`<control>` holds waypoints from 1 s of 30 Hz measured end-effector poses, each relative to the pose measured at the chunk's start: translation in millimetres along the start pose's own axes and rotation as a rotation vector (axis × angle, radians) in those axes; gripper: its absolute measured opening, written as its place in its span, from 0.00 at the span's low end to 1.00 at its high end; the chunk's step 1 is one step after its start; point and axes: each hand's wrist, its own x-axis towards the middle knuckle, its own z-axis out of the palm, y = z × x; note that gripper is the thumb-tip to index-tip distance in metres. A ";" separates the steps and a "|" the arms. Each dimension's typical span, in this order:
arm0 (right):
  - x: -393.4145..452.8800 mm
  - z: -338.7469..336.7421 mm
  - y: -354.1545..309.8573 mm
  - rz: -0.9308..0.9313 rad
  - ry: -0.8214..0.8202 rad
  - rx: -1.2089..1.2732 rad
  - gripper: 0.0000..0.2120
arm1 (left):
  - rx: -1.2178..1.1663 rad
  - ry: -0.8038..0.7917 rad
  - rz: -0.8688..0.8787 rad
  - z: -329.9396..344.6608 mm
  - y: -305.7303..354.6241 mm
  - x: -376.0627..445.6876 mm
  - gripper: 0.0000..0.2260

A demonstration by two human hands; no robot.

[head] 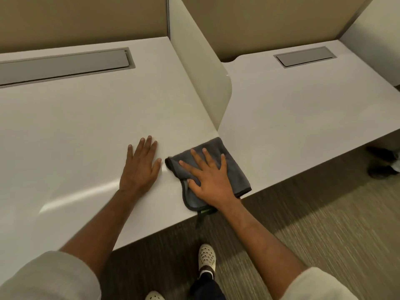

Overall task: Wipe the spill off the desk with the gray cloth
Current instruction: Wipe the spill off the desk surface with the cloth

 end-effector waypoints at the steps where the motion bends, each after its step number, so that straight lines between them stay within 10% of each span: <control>1: -12.7 1.4 2.5 -0.029 -0.002 -0.004 0.28 | 0.001 0.002 -0.001 0.0 0.3 0.3 0.32; 30: 95.7 -3.0 10.2 -0.015 -0.090 0.063 0.43 | -0.190 0.053 0.003 -11.6 6.9 -5.2 0.39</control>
